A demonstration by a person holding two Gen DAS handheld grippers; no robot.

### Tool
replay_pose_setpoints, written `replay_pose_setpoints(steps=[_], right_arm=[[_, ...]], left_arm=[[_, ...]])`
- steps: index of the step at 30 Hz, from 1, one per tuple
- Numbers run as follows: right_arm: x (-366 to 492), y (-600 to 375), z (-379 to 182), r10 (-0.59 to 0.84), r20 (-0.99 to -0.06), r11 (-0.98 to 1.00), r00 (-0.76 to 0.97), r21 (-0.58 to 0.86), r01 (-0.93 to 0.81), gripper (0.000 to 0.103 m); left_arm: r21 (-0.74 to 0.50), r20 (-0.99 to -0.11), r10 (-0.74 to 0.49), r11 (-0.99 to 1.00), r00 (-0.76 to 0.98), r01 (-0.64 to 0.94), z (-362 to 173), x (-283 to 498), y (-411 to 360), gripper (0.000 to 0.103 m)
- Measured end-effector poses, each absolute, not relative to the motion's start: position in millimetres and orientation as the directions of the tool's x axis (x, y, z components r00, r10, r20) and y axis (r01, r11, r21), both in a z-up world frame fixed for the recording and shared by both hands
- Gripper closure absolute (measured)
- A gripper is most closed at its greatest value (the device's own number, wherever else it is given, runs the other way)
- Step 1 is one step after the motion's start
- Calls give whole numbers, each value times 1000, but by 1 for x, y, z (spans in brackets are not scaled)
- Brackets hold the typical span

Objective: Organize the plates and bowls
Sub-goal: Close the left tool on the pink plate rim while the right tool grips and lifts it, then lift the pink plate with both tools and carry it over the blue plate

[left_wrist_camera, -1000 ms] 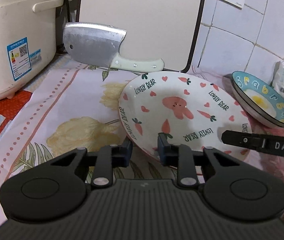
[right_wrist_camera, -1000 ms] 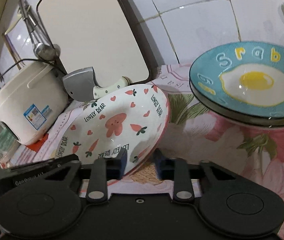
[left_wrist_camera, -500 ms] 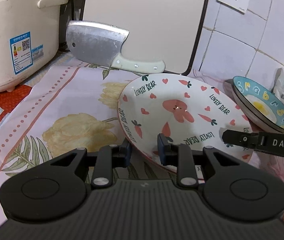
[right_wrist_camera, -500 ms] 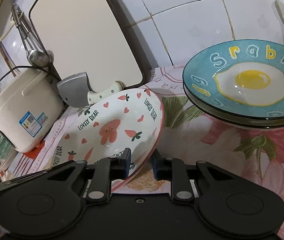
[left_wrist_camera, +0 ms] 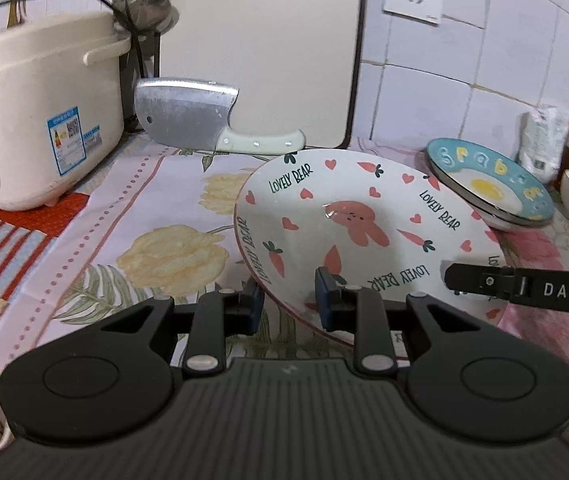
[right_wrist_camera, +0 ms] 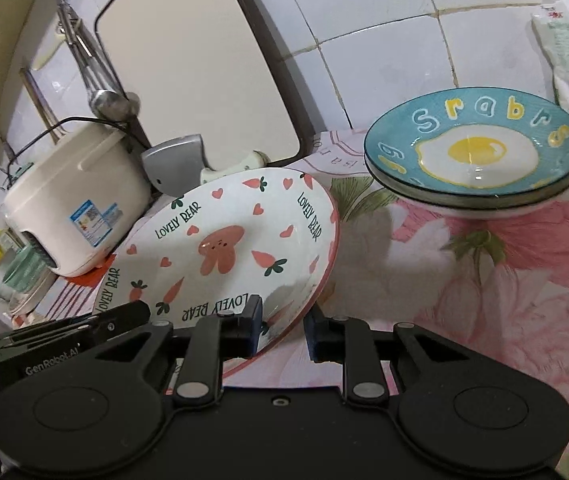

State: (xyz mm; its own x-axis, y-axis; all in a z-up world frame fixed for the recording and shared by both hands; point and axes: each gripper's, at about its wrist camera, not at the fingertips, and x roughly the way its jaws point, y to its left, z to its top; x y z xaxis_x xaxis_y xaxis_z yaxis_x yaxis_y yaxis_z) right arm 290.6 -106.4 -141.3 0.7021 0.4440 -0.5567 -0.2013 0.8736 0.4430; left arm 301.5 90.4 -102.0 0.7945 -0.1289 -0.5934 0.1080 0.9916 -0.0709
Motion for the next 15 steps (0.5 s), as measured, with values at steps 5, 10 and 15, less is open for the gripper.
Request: replay_pose_setpoints(steps=[5, 10, 15], right_arm=[[268, -115, -135, 460, -551, 859, 696, 473, -194, 76], [249, -124, -124, 476, -544, 847, 691, 495, -193, 76], [226, -136, -106, 472, -537, 850, 699, 488, -199, 76]], left_arm=[[-58, -622, -159, 986, 767, 157, -85, 285, 88, 78], [-53, -628, -172, 982, 759, 179, -70, 263, 81, 78], [-77, -631, -206, 976, 748, 204, -53, 244, 75, 78]])
